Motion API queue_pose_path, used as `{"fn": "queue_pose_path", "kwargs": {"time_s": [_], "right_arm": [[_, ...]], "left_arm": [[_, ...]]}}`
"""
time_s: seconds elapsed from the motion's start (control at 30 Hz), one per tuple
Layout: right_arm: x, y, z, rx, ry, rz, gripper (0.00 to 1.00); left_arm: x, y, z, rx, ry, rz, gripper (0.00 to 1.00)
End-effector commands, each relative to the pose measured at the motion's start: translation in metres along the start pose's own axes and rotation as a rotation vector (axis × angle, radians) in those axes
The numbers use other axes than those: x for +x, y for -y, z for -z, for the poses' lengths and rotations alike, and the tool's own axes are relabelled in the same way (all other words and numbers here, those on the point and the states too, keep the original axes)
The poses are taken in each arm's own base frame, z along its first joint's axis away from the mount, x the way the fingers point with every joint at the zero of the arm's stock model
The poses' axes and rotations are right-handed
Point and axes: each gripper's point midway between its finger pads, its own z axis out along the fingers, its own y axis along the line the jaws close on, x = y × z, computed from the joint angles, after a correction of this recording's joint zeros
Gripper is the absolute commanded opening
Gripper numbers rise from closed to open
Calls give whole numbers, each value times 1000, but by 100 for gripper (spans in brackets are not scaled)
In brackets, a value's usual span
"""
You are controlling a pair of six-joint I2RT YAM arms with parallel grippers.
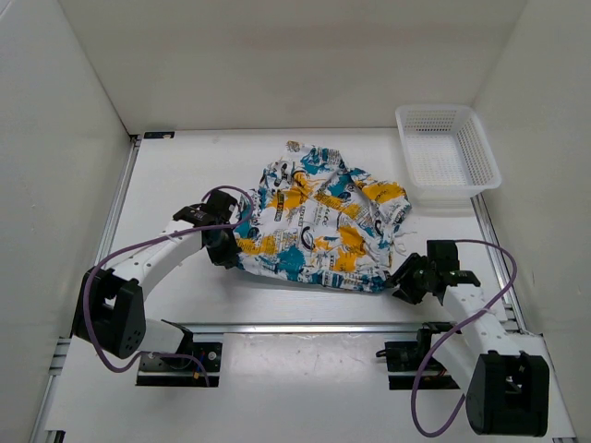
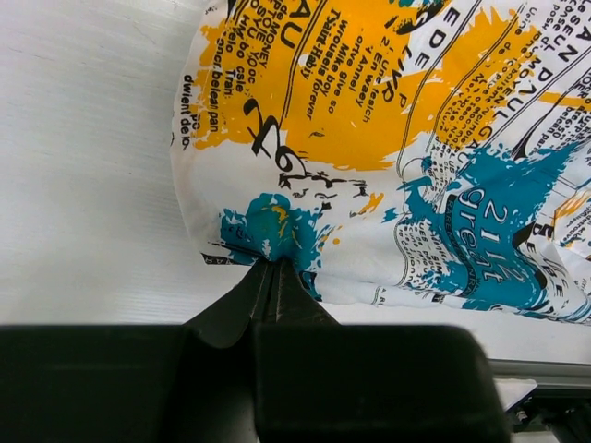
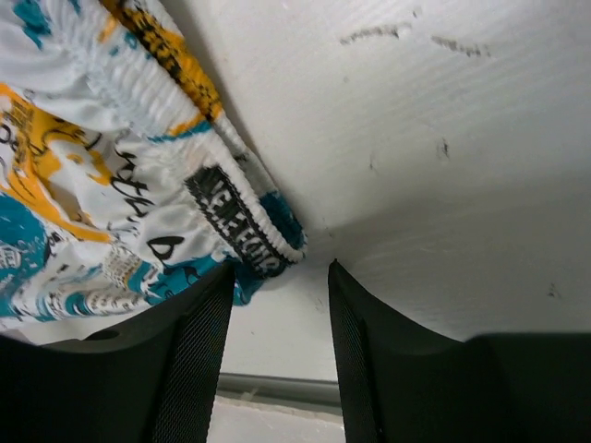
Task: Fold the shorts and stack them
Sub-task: Flatten the shorts out
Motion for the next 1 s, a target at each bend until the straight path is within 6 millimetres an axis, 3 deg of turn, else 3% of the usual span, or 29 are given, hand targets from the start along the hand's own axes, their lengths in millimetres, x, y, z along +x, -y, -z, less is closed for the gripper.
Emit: {"fn": "queue_pose_path", "kwargs": {"time_s": [0.0, 0.07, 0.1, 0.13, 0.17, 0.2, 0.27, 0.3, 0.33, 0.37, 0.4, 0.43, 0.5, 0.53, 0.57, 0.6, 0.63, 0.67, 0.73, 0.77, 0.83, 0.9, 0.93, 0.97], "right_arm": [[-6, -3, -7, -25, 26, -7, 52], [-9, -5, -9, -41, 42, -10, 49], [-16, -8, -11, -47, 71, -15, 42], [-25, -14, -8, -57, 101, -8, 30], [-31, -17, -6, -52, 114, -7, 5], [-40, -25, -2, -64, 141, 10, 0], [-67, -47, 16, -71, 200, 55, 0], [-73, -52, 23, -55, 205, 66, 0], [-96, -75, 43, -86, 266, 112, 0], [-107, -84, 56, -87, 303, 131, 0], [-111, -90, 66, -83, 303, 147, 0], [-130, -118, 97, -136, 375, 197, 0], [-141, -141, 130, -181, 426, 241, 0], [-141, -148, 145, -192, 429, 262, 0], [-150, -172, 180, -254, 492, 313, 0], [-149, -183, 201, -291, 523, 346, 0], [-147, -188, 216, -309, 527, 371, 0], [-148, -206, 253, -371, 600, 431, 0], [-136, -221, 286, -448, 622, 501, 0], [-130, -232, 321, -500, 688, 561, 0], [-118, -241, 351, -555, 727, 609, 0], [-100, -248, 390, -636, 789, 655, 0], [-89, -250, 406, -677, 810, 679, 0], [-84, -252, 415, -700, 820, 693, 0]], "left_arm": [[-11, 2, 6, 11, 50, 7, 10], [-11, 3, 6, 12, 50, 16, 10], [-13, 5, 8, 18, 57, 17, 10], [-13, 5, 8, 18, 57, 17, 10], [-16, 8, 10, 26, 66, 18, 10], [-24, 15, 18, 50, 91, 19, 10], [-32, 23, 30, 76, 107, -1, 10], [-51, 30, 48, 99, 148, 1, 10], [-63, 32, 61, 106, 178, 2, 10], [-77, 34, 75, 108, 218, 5, 10], [-103, 48, 107, 154, 301, 6, 10], [-114, 43, 126, 135, 340, 3, 10], [-136, 49, 165, 157, 424, 8, 10], [-156, 58, 212, 217, 527, 16, 10], [-159, 57, 232, 230, 558, 22, 10], [-163, 61, 252, 261, 597, 27, 10], [-173, 61, 292, 316, 692, 48, 10], [-172, 61, 311, 347, 731, 53, 10], [-169, 55, 364, 437, 865, 66, 10], [-166, 52, 380, 465, 907, 63, 10], [-160, 49, 421, 561, 1016, 62, 10], [-141, 34, 461, 624, 1116, 58, 10], [-135, 29, 474, 639, 1147, 52, 10], [-125, 17, 500, 661, 1218, 45, 10]]}}
